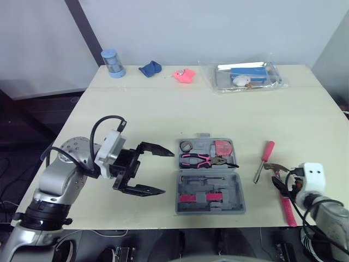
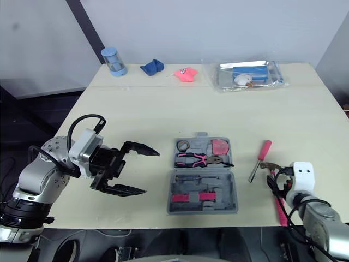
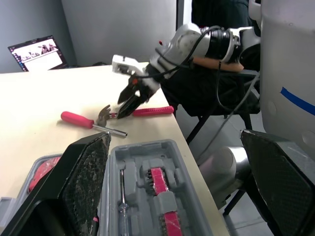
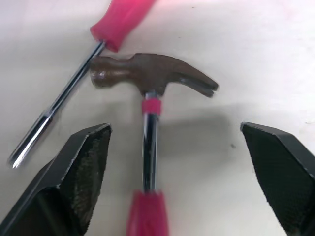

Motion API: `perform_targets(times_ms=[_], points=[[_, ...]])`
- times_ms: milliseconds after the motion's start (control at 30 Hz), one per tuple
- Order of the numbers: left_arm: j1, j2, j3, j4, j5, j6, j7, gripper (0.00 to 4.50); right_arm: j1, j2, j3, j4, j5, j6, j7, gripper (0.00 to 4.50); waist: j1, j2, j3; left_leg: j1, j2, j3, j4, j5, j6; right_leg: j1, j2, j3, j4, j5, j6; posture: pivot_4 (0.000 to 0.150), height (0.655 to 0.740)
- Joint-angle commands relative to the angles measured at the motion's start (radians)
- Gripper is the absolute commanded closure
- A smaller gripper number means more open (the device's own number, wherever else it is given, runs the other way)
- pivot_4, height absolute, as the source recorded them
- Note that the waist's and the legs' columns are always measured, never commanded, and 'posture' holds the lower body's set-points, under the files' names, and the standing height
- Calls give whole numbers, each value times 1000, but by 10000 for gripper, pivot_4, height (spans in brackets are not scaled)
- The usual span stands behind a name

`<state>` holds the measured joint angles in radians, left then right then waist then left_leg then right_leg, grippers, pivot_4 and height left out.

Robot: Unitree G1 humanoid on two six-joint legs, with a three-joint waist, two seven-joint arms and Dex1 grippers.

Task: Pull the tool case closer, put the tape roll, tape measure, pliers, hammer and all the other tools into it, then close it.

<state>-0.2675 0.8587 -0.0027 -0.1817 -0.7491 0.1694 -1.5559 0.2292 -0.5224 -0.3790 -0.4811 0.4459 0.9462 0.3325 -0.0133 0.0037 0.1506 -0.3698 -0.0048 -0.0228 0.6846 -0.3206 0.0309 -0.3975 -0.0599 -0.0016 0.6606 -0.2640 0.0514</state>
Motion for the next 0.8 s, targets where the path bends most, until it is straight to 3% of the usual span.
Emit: perform_targets(times_ms=[33,133,233,367,600,800], points=[[10,-10,33,-30,-1,5,0,0,18,-195,-109,-44,106,-6,254,522,-2,0,1,0,0,0,0,0,0,0,0,0,0,0,0,1500,7400],[11,-31,33,-35,13,11,43,0,53,-400,-64,29,42,-182,484,522,0,-8,2,2,1,0,0,0,0,1,1,0,0,0,0,1500,7400],[9,-47,33,-37,26,18,67,0,39,-575,47,184,-114,-538,726,522,0,-5,6,1,5,0,2,0,0,1,6,0,0,0,0,1500,7400],[12,-62,38,-41,37,14,82,0,-105,-694,228,400,-250,-950,947,522,-1,-7,8,2,6,3,2,0,0,1,6,2,0,0,0,1500,7400],[44,-61,57,-71,42,12,80,0,-530,-655,524,750,-455,-1398,1160,522,-3,-5,15,3,7,7,2,2,-4,0,5,4,0,0,0,1500,7400],[64,-65,64,-83,50,6,83,0,-815,-553,702,1040,-623,-1742,1186,522,0,-6,16,3,8,10,2,3,-5,-1,5,6,0,0,0,1500,7400]])
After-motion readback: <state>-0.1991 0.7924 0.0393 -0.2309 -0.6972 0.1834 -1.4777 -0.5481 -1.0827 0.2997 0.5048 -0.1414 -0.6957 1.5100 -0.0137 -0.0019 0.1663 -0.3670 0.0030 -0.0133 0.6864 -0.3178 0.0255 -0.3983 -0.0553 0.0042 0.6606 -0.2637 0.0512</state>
